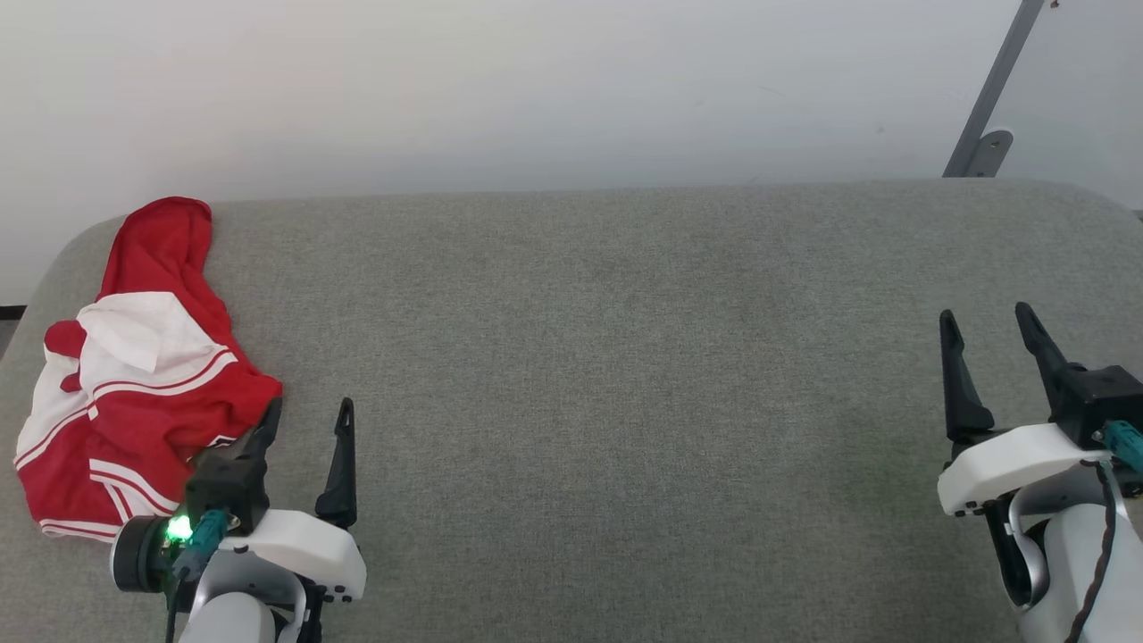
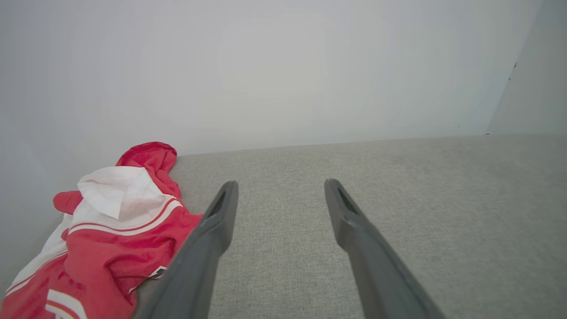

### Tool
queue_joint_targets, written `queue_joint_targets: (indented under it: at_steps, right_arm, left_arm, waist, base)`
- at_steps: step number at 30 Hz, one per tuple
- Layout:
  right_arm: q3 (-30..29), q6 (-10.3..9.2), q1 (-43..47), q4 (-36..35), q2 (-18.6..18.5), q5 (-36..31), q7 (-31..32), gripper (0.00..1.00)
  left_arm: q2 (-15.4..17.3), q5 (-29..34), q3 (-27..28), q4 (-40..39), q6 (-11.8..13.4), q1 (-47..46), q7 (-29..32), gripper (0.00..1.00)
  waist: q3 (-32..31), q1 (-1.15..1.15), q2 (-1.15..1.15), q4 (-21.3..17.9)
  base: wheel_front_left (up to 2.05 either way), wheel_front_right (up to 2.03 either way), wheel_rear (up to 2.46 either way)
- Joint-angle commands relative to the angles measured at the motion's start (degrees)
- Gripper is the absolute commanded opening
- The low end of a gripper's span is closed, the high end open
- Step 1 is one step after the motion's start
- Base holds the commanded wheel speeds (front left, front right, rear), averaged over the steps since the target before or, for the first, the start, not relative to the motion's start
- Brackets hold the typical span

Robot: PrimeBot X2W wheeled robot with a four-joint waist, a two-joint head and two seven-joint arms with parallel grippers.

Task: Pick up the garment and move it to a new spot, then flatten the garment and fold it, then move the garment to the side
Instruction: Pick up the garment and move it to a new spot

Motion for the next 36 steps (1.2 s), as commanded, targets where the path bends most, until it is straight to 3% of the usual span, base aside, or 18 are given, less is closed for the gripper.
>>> queue_joint_targets:
  at_steps: [1, 20, 27, 36]
  right_arm:
    - [-0.3, 0.00, -0.3, 0.0, 0.0, -0.5, -0.4, 1.00]
    - [-0.5, 0.00, 0.1, 0.1, 1.1, 4.5, -0.4, 1.00]
    - [3.1, 0.00, 1.2, -0.9, 1.4, 6.2, -0.4, 1.00]
    - [9.2, 0.00, 1.8, -0.4, 3.0, 7.5, -0.4, 1.00]
  left_arm:
    - [0.1, 1.0, 0.1, 0.1, -0.1, -0.9, -0.3, 1.00]
    - [-0.6, -0.7, 0.8, 2.0, -1.2, -1.4, -0.3, 1.00]
    - [-0.8, -0.5, 1.9, 1.8, -0.8, 0.2, -0.3, 1.00]
    - [-2.2, -1.6, 5.3, -0.7, 1.0, 3.9, -0.3, 1.00]
  waist:
    - [0.0, 0.00, 0.00, 0.0]
    - [0.2, 0.00, 0.00, 1.8]
    - [0.2, 0.00, 0.00, 7.3]
    - [-0.4, 0.00, 0.00, 18.1]
  base:
    - [0.00, 0.00, 0.00]
    - [0.00, 0.00, 0.00]
    - [0.00, 0.00, 0.00]
    - [0.00, 0.00, 0.00]
